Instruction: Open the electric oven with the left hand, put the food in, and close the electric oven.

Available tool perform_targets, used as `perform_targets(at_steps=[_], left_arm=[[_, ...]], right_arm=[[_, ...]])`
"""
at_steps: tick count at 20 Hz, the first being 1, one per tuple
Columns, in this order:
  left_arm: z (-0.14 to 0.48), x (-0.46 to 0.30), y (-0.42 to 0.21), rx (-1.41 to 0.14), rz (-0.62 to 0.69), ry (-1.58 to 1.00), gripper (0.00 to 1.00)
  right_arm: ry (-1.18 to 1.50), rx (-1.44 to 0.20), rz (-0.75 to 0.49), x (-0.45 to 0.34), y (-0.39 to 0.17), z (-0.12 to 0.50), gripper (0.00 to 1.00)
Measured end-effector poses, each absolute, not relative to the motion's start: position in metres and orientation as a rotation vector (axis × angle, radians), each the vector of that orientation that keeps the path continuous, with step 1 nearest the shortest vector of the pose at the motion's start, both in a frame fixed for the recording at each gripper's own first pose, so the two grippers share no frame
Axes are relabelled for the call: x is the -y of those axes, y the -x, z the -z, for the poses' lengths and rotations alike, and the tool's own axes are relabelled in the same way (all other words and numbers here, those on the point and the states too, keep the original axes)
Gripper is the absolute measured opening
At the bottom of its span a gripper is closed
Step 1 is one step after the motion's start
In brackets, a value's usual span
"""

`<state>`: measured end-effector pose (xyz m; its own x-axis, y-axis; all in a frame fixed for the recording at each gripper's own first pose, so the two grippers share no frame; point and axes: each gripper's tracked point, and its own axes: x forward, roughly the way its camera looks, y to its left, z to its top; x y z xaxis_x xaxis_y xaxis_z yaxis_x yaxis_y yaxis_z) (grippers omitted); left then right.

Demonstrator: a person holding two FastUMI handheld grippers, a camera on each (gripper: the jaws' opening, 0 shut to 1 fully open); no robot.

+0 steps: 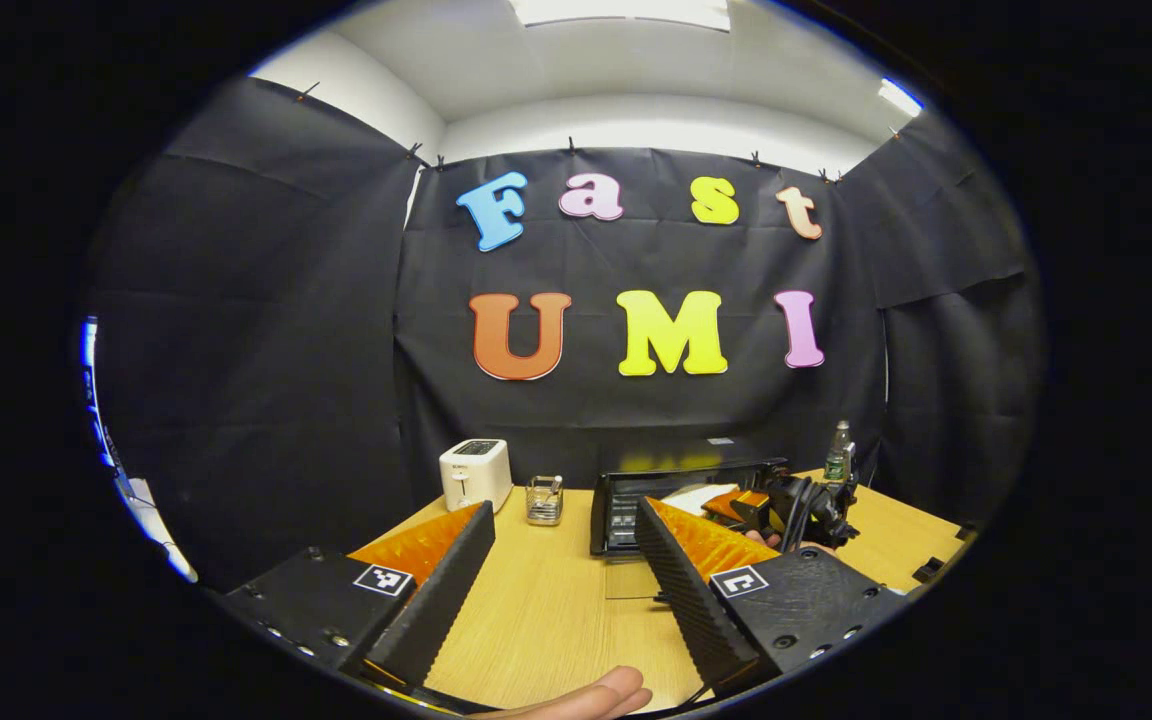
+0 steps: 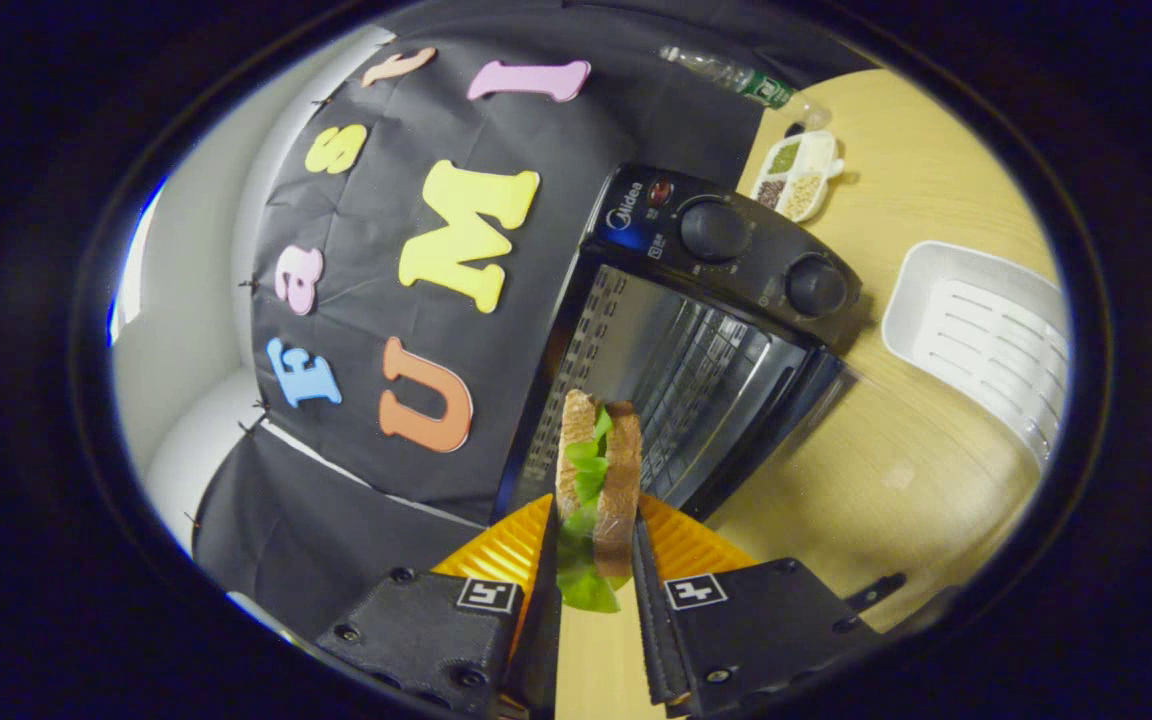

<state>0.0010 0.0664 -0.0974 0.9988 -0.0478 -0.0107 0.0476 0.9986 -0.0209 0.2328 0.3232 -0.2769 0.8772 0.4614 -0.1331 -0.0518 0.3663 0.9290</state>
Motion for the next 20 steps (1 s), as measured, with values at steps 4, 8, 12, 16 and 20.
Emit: perform_targets(at_steps=[4,8,12,16,20], left_arm=[[0.108,-0.072,-0.005,-0.024,0.05,0.008,0.93],[0.119,-0.075,-0.013,-0.06,0.038,0.016,0.93],[0.13,-0.066,-0.023,-0.085,0.057,0.015,0.93],[0.14,-0.063,-0.027,-0.111,0.058,0.011,0.93],[0.141,-0.065,-0.028,-0.116,0.057,0.022,0.93]], right_arm=[[-1.131,-0.402,-0.278,-0.342,-0.287,0.297,0.4],[-1.101,-0.343,-0.206,-0.334,-0.33,0.307,0.3],[-1.08,-0.345,-0.176,-0.331,-0.352,0.313,0.41],[-0.997,-0.353,-0.167,-0.333,-0.355,0.316,0.34],[-0.848,-0.401,-0.122,-0.334,-0.353,0.325,0.43]])
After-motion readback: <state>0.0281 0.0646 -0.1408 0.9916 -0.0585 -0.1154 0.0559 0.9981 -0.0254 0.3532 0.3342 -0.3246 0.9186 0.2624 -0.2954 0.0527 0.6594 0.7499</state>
